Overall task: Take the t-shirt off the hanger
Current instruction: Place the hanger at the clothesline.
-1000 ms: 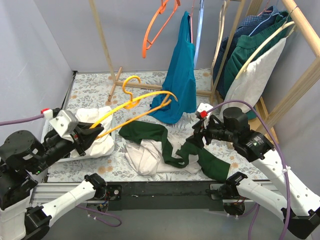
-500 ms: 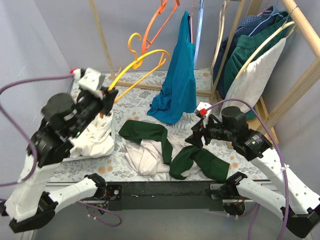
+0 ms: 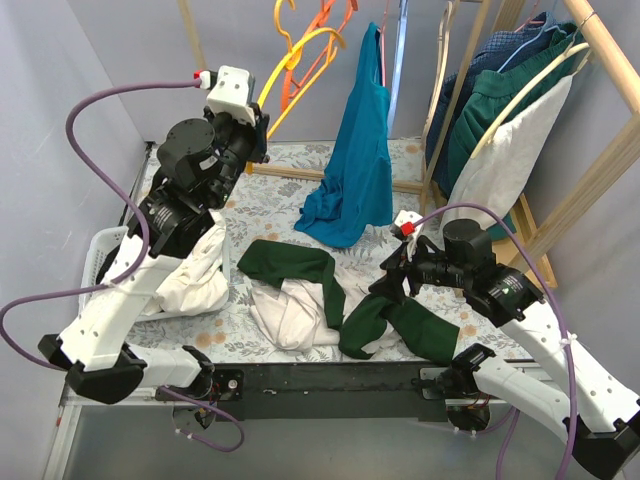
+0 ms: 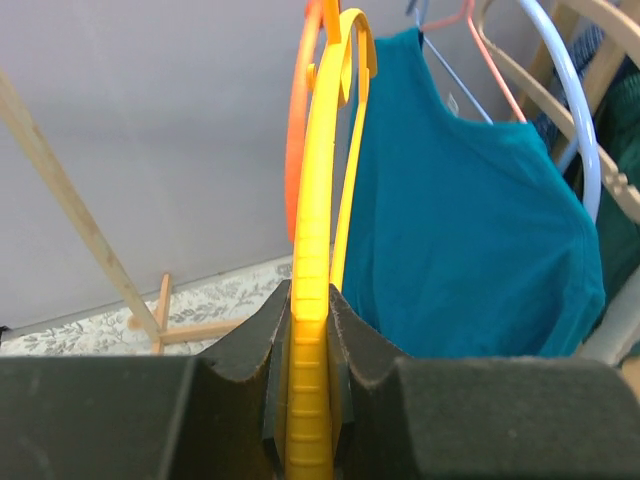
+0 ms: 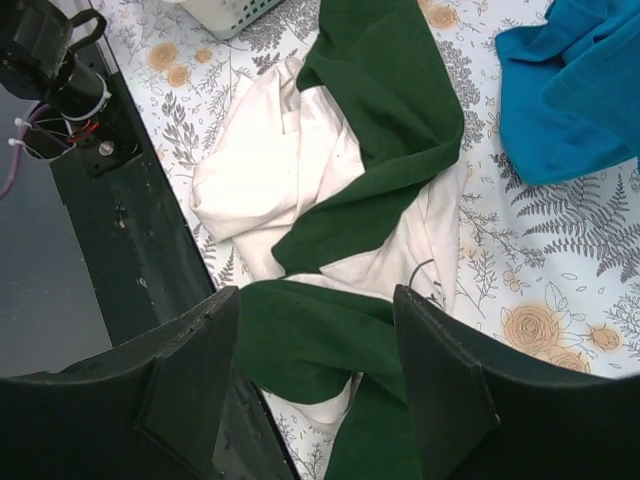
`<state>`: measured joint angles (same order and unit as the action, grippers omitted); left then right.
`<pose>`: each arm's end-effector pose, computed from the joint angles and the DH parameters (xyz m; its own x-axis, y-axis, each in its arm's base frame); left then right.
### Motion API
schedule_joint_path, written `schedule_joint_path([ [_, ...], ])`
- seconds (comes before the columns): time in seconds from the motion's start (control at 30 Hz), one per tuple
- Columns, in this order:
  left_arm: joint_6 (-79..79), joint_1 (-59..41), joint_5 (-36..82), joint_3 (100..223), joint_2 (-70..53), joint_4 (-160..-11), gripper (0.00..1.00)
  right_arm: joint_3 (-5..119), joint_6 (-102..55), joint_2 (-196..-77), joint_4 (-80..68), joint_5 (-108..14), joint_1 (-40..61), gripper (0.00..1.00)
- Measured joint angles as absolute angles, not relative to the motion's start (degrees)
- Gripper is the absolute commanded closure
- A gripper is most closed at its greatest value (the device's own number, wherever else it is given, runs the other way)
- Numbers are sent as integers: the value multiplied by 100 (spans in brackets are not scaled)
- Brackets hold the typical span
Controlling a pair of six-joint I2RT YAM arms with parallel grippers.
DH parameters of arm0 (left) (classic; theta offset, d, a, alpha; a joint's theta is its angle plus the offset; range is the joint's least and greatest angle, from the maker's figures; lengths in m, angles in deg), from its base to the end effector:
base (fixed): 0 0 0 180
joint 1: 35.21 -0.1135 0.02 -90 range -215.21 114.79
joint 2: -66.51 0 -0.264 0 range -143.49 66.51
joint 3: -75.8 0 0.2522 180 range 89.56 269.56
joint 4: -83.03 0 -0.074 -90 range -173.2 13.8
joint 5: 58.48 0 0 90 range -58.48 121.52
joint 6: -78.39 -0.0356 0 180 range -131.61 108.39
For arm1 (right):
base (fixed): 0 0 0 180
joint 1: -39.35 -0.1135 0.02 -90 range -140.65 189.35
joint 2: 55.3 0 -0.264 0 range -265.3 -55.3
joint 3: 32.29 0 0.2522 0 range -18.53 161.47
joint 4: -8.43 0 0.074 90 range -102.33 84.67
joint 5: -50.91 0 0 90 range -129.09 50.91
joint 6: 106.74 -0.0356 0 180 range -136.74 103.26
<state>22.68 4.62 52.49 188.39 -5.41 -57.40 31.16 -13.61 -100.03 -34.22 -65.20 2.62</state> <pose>0.1898 -0.1417 0.5309 -0.1700 -0.5433 -0.8222 0.2754 0.7749 -0.5690 0.1254 0.1131 0.3373 -0.2777 -0.2684 -0.9224 -0.8759 0.4651 0.1283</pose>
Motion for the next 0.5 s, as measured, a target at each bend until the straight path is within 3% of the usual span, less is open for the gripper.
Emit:
schedule_joint_path([
  [0.5,2414,453,5619,20054,-2401,-6872,100,2716,-1752,-9946,-2912,-6634,262,30],
])
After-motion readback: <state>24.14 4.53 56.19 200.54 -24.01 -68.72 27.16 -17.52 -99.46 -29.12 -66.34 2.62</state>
